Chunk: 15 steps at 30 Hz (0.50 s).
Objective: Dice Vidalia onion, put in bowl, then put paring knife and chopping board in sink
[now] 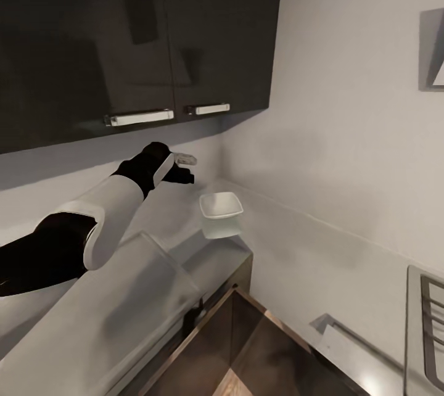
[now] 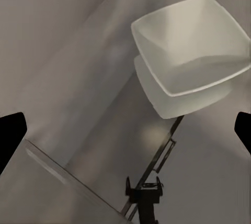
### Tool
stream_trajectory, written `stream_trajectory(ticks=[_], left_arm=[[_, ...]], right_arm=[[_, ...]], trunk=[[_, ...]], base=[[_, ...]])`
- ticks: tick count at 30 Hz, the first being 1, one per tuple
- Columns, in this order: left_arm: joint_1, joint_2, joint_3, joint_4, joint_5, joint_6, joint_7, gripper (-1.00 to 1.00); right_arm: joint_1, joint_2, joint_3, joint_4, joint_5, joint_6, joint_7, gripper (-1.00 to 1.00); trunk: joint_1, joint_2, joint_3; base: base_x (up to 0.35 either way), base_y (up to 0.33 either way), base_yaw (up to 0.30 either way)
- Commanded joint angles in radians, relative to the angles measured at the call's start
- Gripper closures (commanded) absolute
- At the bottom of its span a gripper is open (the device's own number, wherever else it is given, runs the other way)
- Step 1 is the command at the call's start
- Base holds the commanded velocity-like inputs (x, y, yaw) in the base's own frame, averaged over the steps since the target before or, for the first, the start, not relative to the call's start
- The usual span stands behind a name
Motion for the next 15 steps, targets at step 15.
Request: stream_trajectory(ticks=[15], left_arm=[[-0.001,0.0,-0.006,0.001,0.003,0.004,0.001,-1.0]], right_arm=[[0.0,0.0,0.002,-0.002,0.001,0.022,-0.005,-1.0]], trunk=[[0.001,-0.002,-0.002]], base=[[0.009,-0.009,0.0]])
